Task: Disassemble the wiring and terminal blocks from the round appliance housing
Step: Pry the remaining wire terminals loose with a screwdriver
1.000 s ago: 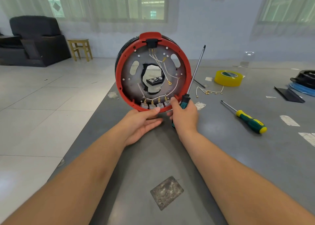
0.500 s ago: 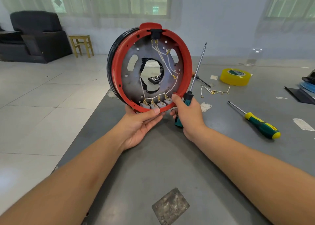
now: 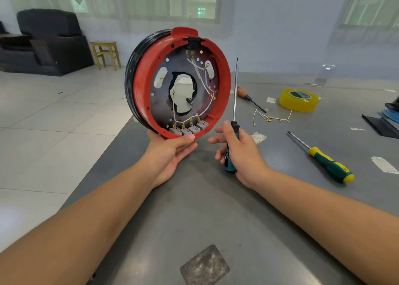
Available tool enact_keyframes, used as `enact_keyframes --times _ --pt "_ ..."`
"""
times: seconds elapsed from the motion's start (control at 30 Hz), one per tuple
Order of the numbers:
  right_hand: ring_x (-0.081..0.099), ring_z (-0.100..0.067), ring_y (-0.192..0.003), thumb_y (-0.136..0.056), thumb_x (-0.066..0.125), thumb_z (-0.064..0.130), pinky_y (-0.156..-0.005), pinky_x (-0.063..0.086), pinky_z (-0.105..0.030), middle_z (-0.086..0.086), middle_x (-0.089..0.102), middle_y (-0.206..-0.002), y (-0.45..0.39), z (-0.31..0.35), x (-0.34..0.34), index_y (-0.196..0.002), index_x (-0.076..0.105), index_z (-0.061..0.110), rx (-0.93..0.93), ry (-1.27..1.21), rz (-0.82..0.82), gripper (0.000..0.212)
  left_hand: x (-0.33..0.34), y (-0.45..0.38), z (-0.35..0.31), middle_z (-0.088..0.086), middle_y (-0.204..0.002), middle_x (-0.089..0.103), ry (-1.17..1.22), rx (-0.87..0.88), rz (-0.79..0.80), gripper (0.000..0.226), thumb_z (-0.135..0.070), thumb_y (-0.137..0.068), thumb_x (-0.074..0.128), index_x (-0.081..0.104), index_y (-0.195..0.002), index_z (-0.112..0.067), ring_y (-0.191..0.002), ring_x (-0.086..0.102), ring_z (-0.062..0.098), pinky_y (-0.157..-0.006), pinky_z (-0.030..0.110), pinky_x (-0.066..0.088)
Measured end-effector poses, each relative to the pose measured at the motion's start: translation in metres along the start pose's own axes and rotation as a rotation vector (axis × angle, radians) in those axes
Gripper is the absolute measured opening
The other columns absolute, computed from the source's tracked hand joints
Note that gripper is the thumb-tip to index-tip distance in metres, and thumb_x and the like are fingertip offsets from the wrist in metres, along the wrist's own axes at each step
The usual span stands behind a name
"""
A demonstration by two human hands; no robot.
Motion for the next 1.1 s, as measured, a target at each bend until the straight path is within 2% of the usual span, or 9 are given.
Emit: enact_keyframes --times 0.13,0.4,0.5,0.63,0.73,0.83,0.9,1.0,1.1 --pt "0.058 -0.022 -0.051 -0.092 0.052 0.065 -0.044 0.044 -0.03 -0.003 0.063 -0.07 0.003 0.0 -0.005 -0.097 0.057 0.022 0.021 -0.074 0.007 0.043 0.002 -0.001 0.001 0.023 -0.123 0.073 -0.019 -0.02 0.01 0.076 0.014 -0.086 0.074 0.036 -0.147 -0.007 -0.105 0.076 0.037 -0.087 0.043 0.064" --pt "0.058 -0.026 -0.051 -0.094 0.053 0.048 -0.045 0.045 -0.031 -0.002 0.056 -0.069 0.011 0.002 -0.005 -0.1 0.05 0.021 -0.012 -0.012 0.147 0.028 -0.004 -0.006 -0.002 0.024 -0.119 0.074 -0.009 -0.037 0.017 0.074 0.015 -0.085 0.073 0.038 -0.146 -0.008 -0.105 0.075 0.04 -0.082 0.043 0.065" --pt "0.06 -0.026 -0.056 -0.096 0.055 0.043 -0.044 0.046 -0.032 -0.004 0.061 -0.076 0.019 0.006 -0.01 -0.097 0.056 0.026 -0.072 0.132 0.212 0.017 -0.007 -0.007 -0.004 0.025 -0.117 0.075 -0.012 -0.051 0.023 0.072 0.018 -0.086 0.07 0.04 -0.145 -0.009 -0.104 0.076 0.041 -0.081 0.044 0.065" --pt "0.064 -0.021 -0.057 -0.103 0.054 0.036 -0.046 0.048 -0.03 -0.002 0.068 -0.081 0.021 0.019 -0.036 -0.101 0.058 0.035 -0.216 0.429 0.186 0.005 -0.01 -0.011 -0.002 0.025 -0.117 0.075 0.002 -0.066 0.009 0.069 0.02 -0.086 0.067 0.043 -0.145 -0.006 -0.103 0.076 0.04 -0.078 0.043 0.065" --pt "0.065 -0.007 -0.068 -0.1 0.045 0.054 -0.063 0.047 -0.017 0.015 0.068 -0.077 0.02 0.031 -0.055 -0.113 0.053 0.042 -0.353 0.854 0.184 0.019 -0.013 -0.012 -0.002 0.026 -0.118 0.074 0.026 -0.07 -0.009 0.07 0.021 -0.087 0.066 0.04 -0.145 -0.01 -0.103 0.076 0.042 -0.079 0.046 0.065" --pt "0.064 -0.007 -0.083 -0.098 0.032 0.065 -0.074 0.052 -0.031 0.026 0.065 -0.094 0.02 0.038 -0.06 -0.128 0.048 0.044 -0.437 1.144 0.218 0.04 -0.015 -0.012 -0.001 0.028 -0.118 0.073 0.043 -0.094 -0.02 0.068 0.02 -0.089 0.064 0.041 -0.145 -0.009 -0.103 0.075 0.045 -0.082 0.051 0.064" --pt "0.067 -0.016 -0.095 -0.094 0.027 0.068 -0.077 0.055 -0.039 0.018 0.068 -0.115 0.021 0.041 -0.058 -0.136 0.045 0.042 -0.482 1.239 0.243 0.052 -0.015 -0.01 -0.001 0.029 -0.117 0.073 0.044 -0.113 -0.017 0.064 0.018 -0.09 0.064 0.042 -0.146 -0.006 -0.103 0.075 0.046 -0.082 0.052 0.064" --pt "0.069 -0.02 -0.099 -0.095 0.028 0.065 -0.078 0.056 -0.042 0.013 0.069 -0.122 0.023 0.045 -0.054 -0.133 0.043 0.044 -0.546 1.307 0.286 0.046 -0.016 -0.009 -0.002 0.027 -0.114 0.075 0.031 -0.124 -0.021 0.059 0.016 -0.091 0.063 0.043 -0.143 -0.004 -0.103 0.075 0.044 -0.084 0.052 0.064" --pt "0.069 -0.021 -0.104 -0.099 0.041 0.054 -0.076 0.057 -0.043 0.014 0.068 -0.127 0.024 0.048 -0.052 -0.132 0.05 0.041 -0.592 1.338 0.309 0.037 -0.017 -0.008 -0.004 0.025 -0.115 0.075 -0.019 -0.131 -0.021 0.061 0.012 -0.092 0.067 0.042 -0.145 -0.002 -0.105 0.076 0.04 -0.082 0.043 0.065"
Point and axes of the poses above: each hand's wrist, its own y-axis away from the middle knuckle, its own x-axis out of the palm, z = x × y, the point moved 9 cm from there along -y, towards the middle knuckle
